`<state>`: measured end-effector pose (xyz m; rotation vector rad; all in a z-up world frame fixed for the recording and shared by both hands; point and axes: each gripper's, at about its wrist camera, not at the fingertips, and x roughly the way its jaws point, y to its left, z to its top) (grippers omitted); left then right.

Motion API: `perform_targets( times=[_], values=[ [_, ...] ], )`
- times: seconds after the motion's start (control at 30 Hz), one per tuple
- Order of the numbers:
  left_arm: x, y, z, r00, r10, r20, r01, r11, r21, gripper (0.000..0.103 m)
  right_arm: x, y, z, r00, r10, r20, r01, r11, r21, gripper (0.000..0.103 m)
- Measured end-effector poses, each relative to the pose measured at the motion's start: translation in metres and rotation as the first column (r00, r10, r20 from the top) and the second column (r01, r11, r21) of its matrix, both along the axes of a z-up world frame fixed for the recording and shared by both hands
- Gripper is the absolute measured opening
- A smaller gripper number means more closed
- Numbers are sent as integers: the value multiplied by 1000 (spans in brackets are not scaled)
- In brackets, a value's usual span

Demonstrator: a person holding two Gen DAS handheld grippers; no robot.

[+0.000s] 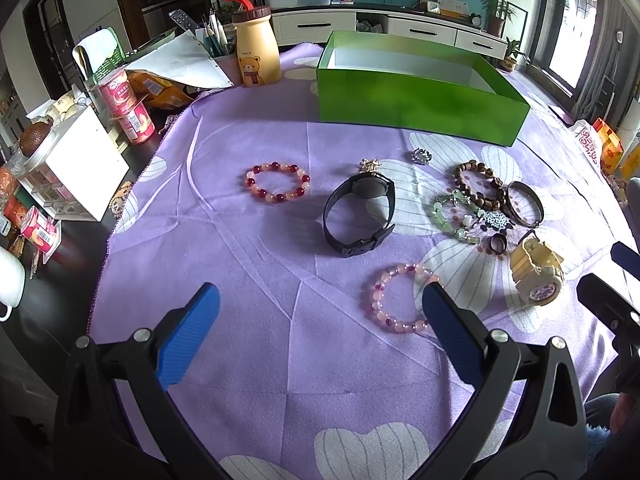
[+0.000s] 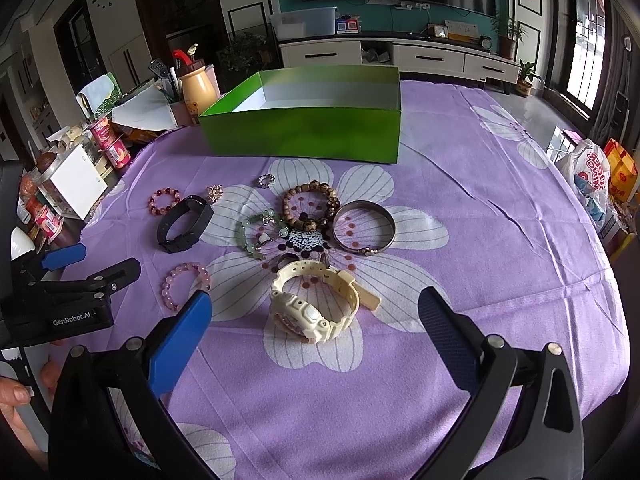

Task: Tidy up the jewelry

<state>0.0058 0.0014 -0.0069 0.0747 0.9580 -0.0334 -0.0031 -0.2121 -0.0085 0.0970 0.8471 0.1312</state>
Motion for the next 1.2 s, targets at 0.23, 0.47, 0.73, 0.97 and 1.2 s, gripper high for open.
perform_targets(
  times=[0.23, 0.47, 0.73, 0.97, 1.2],
  values=[
    [0, 0, -1, 1000, 0, -1, 0, 1000, 1, 101, 0, 0, 0, 1000, 0, 2, 0, 1000, 0, 102],
    [0, -2, 0, 1000, -2, -1, 2, 1000, -2, 101, -1, 0, 0, 1000, 0, 2, 0, 1000, 0, 102],
    [-1, -2, 0, 1000, -5, 1, 5, 1000, -3, 101, -1, 0, 0, 1000, 0, 2, 0, 1000, -1, 102],
    [-2, -3, 0, 1000, -7, 1, 7, 1000, -3, 101, -1, -1, 1, 1000, 0, 2, 0, 1000, -1, 102],
    [-2, -3, 0, 1000, -7, -1, 7, 1000, -15, 101, -1, -1, 0, 1000, 2, 2, -2, 1000, 0, 102]
  ],
)
